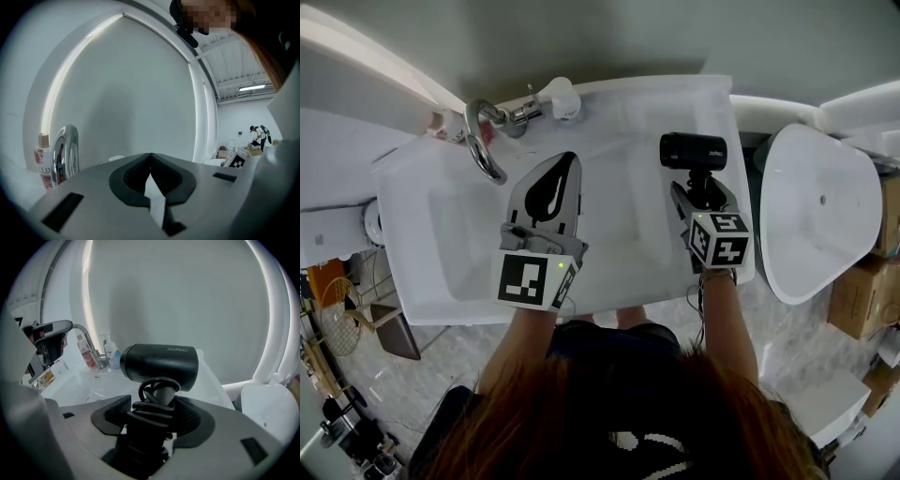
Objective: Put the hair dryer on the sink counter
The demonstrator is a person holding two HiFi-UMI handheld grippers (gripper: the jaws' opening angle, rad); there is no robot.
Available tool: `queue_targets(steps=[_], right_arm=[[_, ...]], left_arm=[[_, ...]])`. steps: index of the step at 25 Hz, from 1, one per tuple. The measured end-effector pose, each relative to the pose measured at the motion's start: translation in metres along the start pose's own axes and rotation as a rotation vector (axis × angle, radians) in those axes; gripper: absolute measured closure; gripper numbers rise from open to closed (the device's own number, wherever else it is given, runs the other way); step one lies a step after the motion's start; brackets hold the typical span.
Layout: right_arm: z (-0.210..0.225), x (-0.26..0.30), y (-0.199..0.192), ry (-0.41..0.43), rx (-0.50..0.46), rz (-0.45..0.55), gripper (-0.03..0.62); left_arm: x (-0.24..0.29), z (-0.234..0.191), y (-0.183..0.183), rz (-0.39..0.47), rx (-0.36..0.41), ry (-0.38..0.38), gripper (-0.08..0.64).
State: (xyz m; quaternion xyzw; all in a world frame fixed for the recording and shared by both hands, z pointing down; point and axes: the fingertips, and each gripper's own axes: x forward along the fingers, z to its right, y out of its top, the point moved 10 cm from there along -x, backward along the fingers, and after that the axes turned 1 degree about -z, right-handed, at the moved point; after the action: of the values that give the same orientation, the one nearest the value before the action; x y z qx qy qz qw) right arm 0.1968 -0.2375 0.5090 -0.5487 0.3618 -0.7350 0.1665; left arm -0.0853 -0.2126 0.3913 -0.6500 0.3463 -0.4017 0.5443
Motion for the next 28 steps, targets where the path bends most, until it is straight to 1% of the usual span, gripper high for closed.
queue_targets(steps=[6, 16, 28], right_arm=[[0.004, 0.016, -0.009, -0.001, -0.010, -0.075, 0.296], [0.009, 0.034, -0.018, -0.021, 0.009, -0.144, 0.295], [0.008, 0.041, -0.026, -0.023, 0.026, -0.174, 0.295]], left_arm=[[0.000, -0.001, 0.000, 0.000, -0.003, 0.008, 0.541], [-0.003, -0.006, -0.001, -0.007, -0.001, 0.020, 0.541], [-0.005, -0.007, -0.003, -0.009, -0.001, 0.015, 0.541]])
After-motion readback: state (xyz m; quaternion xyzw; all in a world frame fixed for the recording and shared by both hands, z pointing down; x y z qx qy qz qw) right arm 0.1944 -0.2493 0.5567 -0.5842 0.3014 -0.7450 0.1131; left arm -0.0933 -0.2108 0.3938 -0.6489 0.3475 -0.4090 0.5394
